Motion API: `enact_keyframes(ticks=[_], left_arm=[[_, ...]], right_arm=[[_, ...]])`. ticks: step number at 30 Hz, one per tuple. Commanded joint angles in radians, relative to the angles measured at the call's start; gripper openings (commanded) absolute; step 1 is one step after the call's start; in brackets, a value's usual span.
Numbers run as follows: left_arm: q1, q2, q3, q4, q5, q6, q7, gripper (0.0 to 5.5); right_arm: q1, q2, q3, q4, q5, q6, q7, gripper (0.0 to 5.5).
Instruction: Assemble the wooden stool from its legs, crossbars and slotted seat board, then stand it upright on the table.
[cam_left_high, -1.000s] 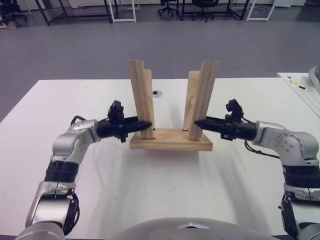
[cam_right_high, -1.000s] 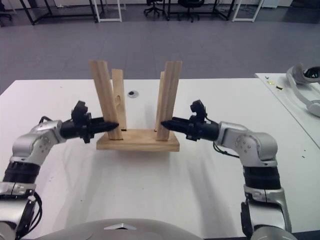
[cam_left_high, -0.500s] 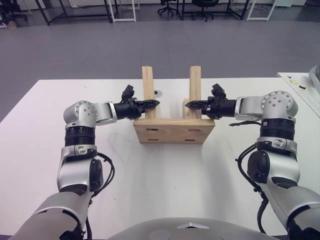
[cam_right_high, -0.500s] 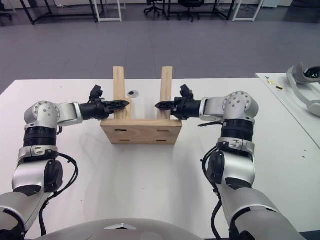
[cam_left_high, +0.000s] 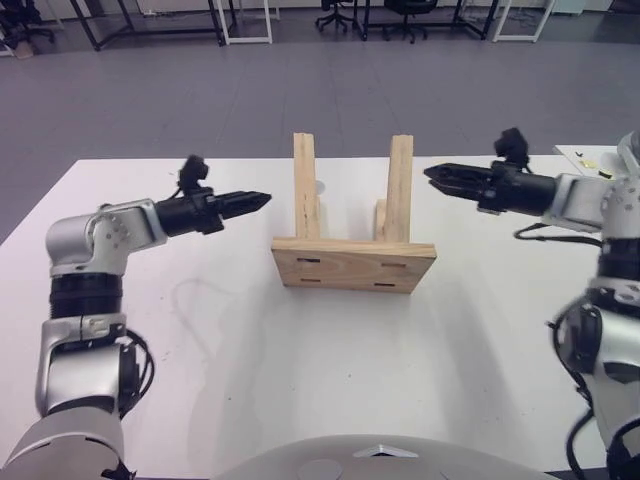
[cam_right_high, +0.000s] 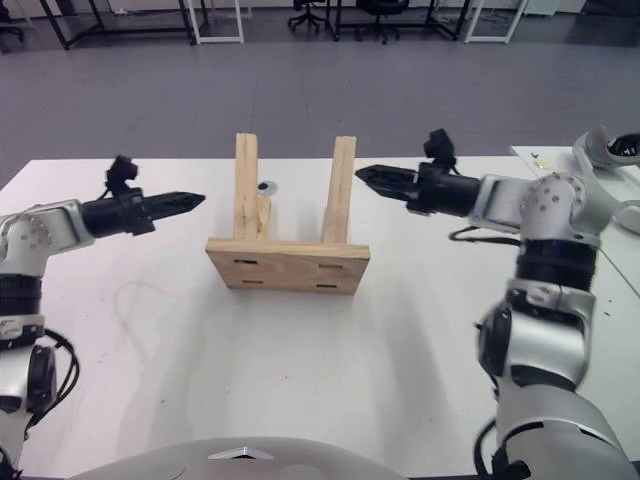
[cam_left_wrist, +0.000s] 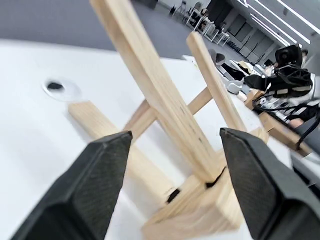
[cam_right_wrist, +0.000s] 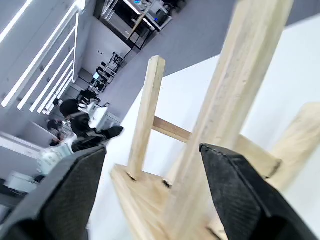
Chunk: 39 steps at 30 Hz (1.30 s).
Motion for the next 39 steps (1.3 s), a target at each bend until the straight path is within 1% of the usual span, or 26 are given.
enact_keyframes(ticks=[1,2,3,5,7,11,14,21,22,25,27,31,34,36,37,38,39], left_arm=[[0.166,0.115,-0.049,0.079,0.22,-0.568,-0.236,3.23],[0.195,0.134,-0.088,0.113,0.292,-0.735,-0.285,3.23],[0.216,0.142,-0.123,0.141,0.347,-0.865,-0.32,3.23],[0.22,0.124,-0.179,0.176,0.4,-0.991,-0.371,3.23],[0.19,0.089,-0.223,0.226,0.431,-1.074,-0.41,3.23],[0.11,0.022,-0.274,0.333,0.463,-1.184,-0.444,3.23],[0.062,-0.029,-0.297,0.385,0.47,-1.205,-0.439,3.23],[-0.018,-0.127,-0.319,0.509,0.495,-1.256,-0.423,3.23],[-0.029,-0.144,-0.322,0.521,0.495,-1.257,-0.422,3.23],[-0.037,-0.185,-0.321,0.526,0.48,-1.252,-0.422,2.76],[-0.032,-0.198,-0.314,0.513,0.464,-1.245,-0.43,2.42],[-0.015,-0.175,-0.291,0.48,0.435,-1.203,-0.456,1.68],[-0.006,-0.177,-0.273,0.45,0.407,-1.143,-0.462,1.35],[-0.006,-0.189,-0.258,0.375,0.355,-1.031,-0.463,1.35],[-0.013,-0.192,-0.248,0.315,0.319,-0.945,-0.46,1.35],[-0.038,-0.196,-0.231,0.251,0.275,-0.82,-0.435,1.35],[-0.088,-0.199,-0.212,0.201,0.24,-0.659,-0.373,1.35]], right_arm=[[0.275,-0.256,0.214,-0.106,-0.27,-0.527,0.333,3.49],[0.324,-0.292,0.261,-0.112,-0.341,-0.641,0.371,3.49],[0.361,-0.308,0.302,-0.118,-0.404,-0.753,0.396,3.49],[0.399,-0.3,0.372,-0.137,-0.496,-0.913,0.42,3.49],[0.404,-0.265,0.4,-0.141,-0.534,-1.0,0.427,3.49],[0.361,-0.18,0.44,-0.102,-0.578,-1.077,0.414,3.49],[0.315,-0.112,0.472,-0.073,-0.611,-1.089,0.389,3.49],[0.23,-0.023,0.467,-0.009,-0.61,-1.069,0.373,3.49],[0.223,-0.011,0.462,-0.009,-0.601,-1.061,0.372,3.49],[0.22,0.013,0.449,-0.027,-0.576,-1.037,0.37,3.54],[0.226,0.018,0.438,-0.043,-0.551,-0.995,0.372,3.16],[0.24,0.019,0.42,-0.072,-0.52,-0.95,0.373,2.36],[0.246,0.019,0.408,-0.097,-0.488,-0.902,0.38,1.81],[0.252,0.025,0.385,-0.155,-0.417,-0.792,0.394,1.78],[0.239,0.028,0.363,-0.188,-0.364,-0.708,0.396,1.78],[0.211,0.034,0.332,-0.217,-0.304,-0.62,0.395,1.78],[0.165,0.042,0.295,-0.241,-0.247,-0.541,0.383,1.78]])
